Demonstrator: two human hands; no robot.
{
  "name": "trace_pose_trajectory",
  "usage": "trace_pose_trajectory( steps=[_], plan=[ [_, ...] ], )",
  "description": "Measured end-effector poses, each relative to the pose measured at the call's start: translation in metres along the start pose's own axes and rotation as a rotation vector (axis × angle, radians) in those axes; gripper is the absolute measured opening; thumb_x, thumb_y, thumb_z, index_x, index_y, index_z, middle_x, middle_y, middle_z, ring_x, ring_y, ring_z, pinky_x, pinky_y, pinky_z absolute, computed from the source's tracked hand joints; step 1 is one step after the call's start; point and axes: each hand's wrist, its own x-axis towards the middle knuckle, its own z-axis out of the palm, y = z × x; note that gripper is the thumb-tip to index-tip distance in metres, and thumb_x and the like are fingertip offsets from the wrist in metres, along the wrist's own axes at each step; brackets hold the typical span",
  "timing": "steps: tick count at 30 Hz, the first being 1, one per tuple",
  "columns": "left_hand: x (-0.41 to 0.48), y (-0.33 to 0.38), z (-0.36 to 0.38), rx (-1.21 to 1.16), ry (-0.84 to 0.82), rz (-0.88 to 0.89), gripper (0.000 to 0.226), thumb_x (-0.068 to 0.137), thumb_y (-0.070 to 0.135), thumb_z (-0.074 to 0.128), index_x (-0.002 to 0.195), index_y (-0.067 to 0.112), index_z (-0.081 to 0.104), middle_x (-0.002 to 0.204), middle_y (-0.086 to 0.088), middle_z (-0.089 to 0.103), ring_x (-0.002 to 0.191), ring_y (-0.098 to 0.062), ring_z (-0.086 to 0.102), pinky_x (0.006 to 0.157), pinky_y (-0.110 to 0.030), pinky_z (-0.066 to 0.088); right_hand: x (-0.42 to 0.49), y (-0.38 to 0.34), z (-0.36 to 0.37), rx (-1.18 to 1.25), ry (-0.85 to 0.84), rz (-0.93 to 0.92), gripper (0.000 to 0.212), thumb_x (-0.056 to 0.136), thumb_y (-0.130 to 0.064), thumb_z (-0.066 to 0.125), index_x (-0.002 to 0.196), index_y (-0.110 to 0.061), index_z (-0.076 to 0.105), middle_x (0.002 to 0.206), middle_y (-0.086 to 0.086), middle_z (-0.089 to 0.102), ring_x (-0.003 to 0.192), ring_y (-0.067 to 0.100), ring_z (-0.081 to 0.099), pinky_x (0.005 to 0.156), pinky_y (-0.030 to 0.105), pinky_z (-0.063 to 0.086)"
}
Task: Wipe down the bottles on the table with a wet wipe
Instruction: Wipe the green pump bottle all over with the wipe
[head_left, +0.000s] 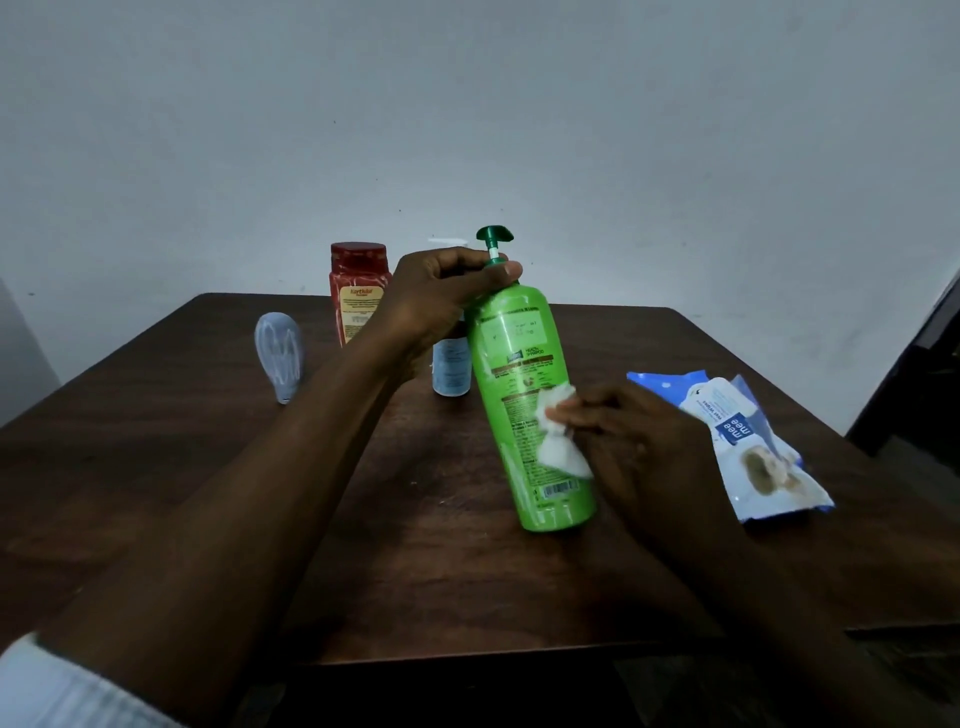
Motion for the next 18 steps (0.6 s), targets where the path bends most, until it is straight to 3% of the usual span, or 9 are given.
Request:
trace_pose_trajectory(
  steps=[5, 10, 15, 18],
  plan=[
    [0.001, 0.004, -0.001, 0.034, -0.041, 0.01, 0.021, 0.083, 0.032, 0.079, 0.095, 0.015, 0.078, 0.093, 0.0, 0.077, 0.079, -0.009, 0.07, 0.077, -0.033, 0.06, 0.058, -0.001, 0.006, -0.044, 0.122, -0.075, 0.02, 0.085, -0.003, 0.071, 0.1, -0.012, 0.079, 0.099, 0.004, 0.073, 0.093, 0.014, 0.07, 0.083, 0.03, 0.055],
    [0.003, -0.001, -0.007, -0.01, -0.08, -0.028, 0.021, 0.089, 0.033, 0.073, 0.101, 0.017, 0.077, 0.107, -0.005, 0.076, 0.086, -0.015, 0.071, 0.077, -0.029, 0.058, 0.086, 0.003, 0.01, -0.042, 0.142, -0.125, 0.02, 0.085, -0.002, 0.07, 0.099, -0.013, 0.079, 0.095, 0.004, 0.072, 0.092, 0.014, 0.069, 0.079, 0.037, 0.057],
    [0.002, -0.003, -0.01, -0.087, -0.069, -0.049, 0.022, 0.088, 0.028, 0.073, 0.103, 0.011, 0.075, 0.099, -0.005, 0.075, 0.082, -0.015, 0.07, 0.074, -0.026, 0.056, 0.061, -0.003, 0.012, -0.052, 0.099, -0.112, 0.024, 0.085, 0.0, 0.07, 0.105, -0.011, 0.077, 0.103, 0.005, 0.07, 0.097, 0.009, 0.065, 0.088, 0.017, 0.049],
    [0.001, -0.005, -0.013, -0.096, -0.063, -0.064, 0.02, 0.088, 0.028, 0.074, 0.1, 0.013, 0.075, 0.098, -0.004, 0.075, 0.082, -0.015, 0.07, 0.075, -0.026, 0.056, 0.025, -0.002, 0.014, -0.026, 0.059, -0.078, 0.026, 0.084, -0.002, 0.068, 0.106, -0.011, 0.077, 0.108, 0.004, 0.069, 0.099, 0.012, 0.066, 0.091, 0.02, 0.049]
  ],
)
